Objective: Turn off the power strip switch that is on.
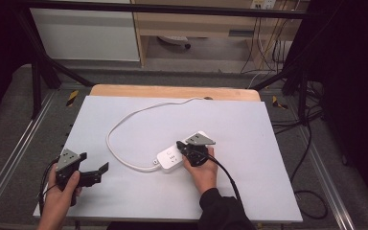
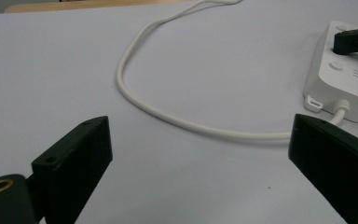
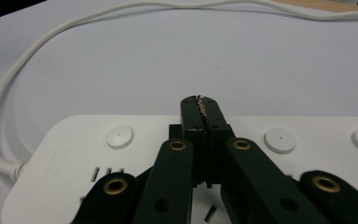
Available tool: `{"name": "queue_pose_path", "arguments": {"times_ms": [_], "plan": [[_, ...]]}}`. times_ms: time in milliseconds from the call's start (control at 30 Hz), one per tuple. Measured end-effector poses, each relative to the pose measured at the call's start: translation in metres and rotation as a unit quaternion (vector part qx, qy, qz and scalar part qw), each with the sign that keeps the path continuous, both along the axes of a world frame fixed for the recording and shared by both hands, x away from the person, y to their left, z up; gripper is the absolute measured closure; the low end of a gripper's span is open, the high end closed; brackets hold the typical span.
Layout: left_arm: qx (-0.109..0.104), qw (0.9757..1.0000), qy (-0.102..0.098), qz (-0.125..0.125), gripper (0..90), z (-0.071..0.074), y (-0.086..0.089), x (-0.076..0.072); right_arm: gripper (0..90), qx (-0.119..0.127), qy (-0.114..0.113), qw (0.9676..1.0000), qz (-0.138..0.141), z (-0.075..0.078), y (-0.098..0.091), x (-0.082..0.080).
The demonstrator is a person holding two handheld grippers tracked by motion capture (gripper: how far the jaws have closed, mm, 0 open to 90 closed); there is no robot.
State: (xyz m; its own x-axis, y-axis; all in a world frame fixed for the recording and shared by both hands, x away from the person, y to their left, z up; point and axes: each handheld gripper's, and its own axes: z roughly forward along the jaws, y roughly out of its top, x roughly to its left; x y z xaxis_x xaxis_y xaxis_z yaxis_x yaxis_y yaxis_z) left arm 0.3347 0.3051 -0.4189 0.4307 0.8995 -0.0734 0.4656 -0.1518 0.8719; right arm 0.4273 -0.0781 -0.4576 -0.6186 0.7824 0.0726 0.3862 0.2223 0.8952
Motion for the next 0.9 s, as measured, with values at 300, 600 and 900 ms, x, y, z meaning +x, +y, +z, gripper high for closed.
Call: {"name": "queue_pose_path", "arguments": {"times_ms": [300,600,900], "plan": [[0.0,1.0,0.002,0.0,5.9,-0.0006,0.0,0.0006,90.0,0.0,0.0,1.0,0.0,0.0,0.0,-0.0003],[0.004,1.0,0.004,-0.001,5.9,-0.0012,0.0005,0.0012,90.0,0.002,0.001,1.0,0.001,0.0003,-0.0005,0.0],[0.005,1.0,0.007,0.002,5.9,-0.0026,0.001,0.0023,90.0,-0.007,0.005,0.9998,0.015,0.0025,-0.0015,-0.0016]]}}
